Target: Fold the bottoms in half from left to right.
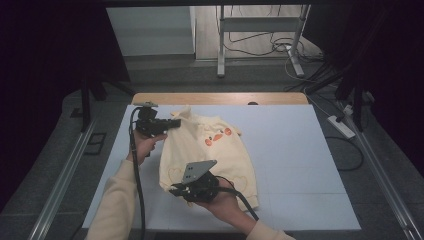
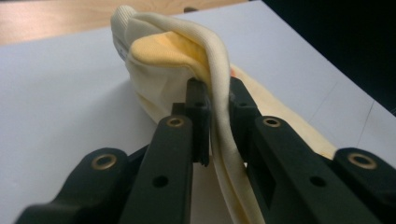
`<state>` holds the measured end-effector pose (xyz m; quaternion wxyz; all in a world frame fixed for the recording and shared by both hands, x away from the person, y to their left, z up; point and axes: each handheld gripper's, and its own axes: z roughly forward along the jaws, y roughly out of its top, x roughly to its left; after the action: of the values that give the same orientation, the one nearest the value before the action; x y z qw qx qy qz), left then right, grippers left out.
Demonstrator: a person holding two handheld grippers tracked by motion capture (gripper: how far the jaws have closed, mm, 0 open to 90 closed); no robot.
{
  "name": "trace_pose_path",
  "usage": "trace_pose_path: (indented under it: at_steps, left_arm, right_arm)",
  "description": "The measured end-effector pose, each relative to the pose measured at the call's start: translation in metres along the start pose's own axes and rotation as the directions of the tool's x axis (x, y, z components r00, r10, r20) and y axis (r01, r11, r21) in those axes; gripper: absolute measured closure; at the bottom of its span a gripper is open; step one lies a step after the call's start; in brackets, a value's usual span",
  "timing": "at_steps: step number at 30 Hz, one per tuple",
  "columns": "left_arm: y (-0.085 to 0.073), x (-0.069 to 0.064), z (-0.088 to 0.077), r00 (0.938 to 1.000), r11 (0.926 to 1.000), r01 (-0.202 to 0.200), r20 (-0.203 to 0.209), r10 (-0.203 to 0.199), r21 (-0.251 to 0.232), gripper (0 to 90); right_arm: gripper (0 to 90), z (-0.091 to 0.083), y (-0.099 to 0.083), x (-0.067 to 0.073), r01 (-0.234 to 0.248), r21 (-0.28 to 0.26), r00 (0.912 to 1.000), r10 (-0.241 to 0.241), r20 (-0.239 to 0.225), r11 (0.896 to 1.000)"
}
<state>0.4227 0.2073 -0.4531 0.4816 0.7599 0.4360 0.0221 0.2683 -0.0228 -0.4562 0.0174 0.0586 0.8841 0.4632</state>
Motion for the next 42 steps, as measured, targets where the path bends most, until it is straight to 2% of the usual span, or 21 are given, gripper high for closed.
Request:
trace_pose_path:
  at_steps: [8, 19, 26, 42]
  left_arm:
    - [-0.002, 0.000, 0.010, 0.9999, 0.9999, 0.011, -0.002, -0.011, 0.009, 81.6]
    - [-0.003, -0.004, 0.020, 0.9999, 0.9998, 0.014, 0.003, -0.014, 0.011, 81.1]
    - [-0.002, -0.008, 0.028, 0.9999, 0.9996, 0.006, 0.012, -0.006, 0.027, 81.1]
    - [0.002, -0.019, 0.051, 0.9992, 0.9978, -0.027, 0.033, 0.025, 0.061, 81.1]
  right_arm:
    - [82.0, -0.010, -0.014, -0.006, -0.034, 0.020, 0.9993, 0.033, 0.017, 0.999]
    - [82.0, -0.020, -0.023, -0.008, -0.048, 0.030, 0.9982, 0.046, 0.038, 0.998]
    - [82.0, -0.028, -0.029, -0.009, -0.059, 0.040, 0.9969, 0.057, 0.055, 0.997]
    - [82.1, -0.050, -0.049, -0.012, -0.110, 0.026, 0.9889, 0.106, 0.104, 0.994]
